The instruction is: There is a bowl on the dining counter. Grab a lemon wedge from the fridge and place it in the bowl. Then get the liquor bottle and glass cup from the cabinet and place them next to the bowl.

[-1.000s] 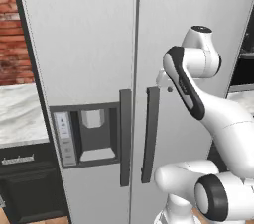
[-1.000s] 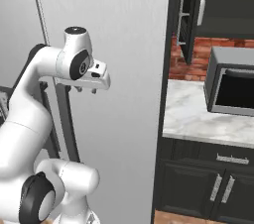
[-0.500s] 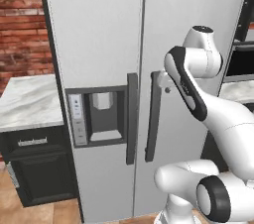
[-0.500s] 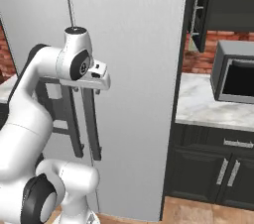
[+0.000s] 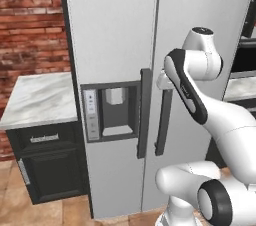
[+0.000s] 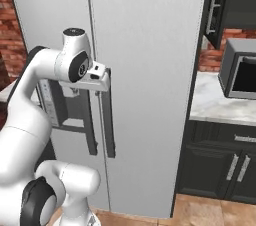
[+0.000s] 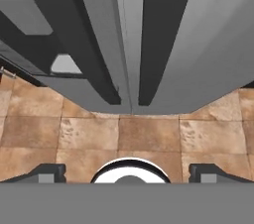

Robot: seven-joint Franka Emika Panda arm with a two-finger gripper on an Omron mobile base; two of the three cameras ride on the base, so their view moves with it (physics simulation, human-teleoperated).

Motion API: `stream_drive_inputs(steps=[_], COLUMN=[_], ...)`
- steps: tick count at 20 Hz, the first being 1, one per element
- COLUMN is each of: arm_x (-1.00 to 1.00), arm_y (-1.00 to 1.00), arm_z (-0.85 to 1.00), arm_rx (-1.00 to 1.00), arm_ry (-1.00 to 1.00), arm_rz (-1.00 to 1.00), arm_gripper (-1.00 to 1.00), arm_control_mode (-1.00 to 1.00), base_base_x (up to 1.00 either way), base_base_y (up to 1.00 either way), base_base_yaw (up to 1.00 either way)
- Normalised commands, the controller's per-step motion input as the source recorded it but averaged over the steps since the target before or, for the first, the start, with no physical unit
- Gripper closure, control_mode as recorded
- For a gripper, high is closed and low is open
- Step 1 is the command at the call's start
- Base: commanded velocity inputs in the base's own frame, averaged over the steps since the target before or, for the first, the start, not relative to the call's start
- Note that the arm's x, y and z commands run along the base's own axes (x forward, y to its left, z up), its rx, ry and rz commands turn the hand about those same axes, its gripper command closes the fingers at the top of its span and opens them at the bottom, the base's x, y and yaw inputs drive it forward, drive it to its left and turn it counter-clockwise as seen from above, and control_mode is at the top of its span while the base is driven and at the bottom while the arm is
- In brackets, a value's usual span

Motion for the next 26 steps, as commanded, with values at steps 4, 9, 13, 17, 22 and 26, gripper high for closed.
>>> stream_drive_inputs(steps=[4,9,13,17,22,26], arm_x=[0.0,0.0,0.07,0.48,0.63,0.54], arm_y=[0.0,0.0,0.0,-0.03,-0.16,-0.03], arm_z=[0.0,0.0,-0.07,-0.37,-0.33,-0.2], arm_rx=[0.0,0.0,-0.01,-0.01,0.0,-0.01], arm_ry=[0.0,0.0,0.0,-0.04,-0.17,-0.21], arm_rz=[0.0,0.0,0.0,0.0,0.0,0.0], arm_gripper=[-1.0,-1.0,-1.0,-1.0,-1.0,-1.0], arm_control_mode=[1.0,1.0,-1.0,-1.0,-1.0,-1.0], base_base_x=[-0.52,-0.28,0.05,0.0,0.0,0.0], base_base_y=[0.0,0.04,0.05,0.0,0.0,0.0], base_base_yaw=[-0.06,-0.03,0.0,0.0,0.0,0.0])
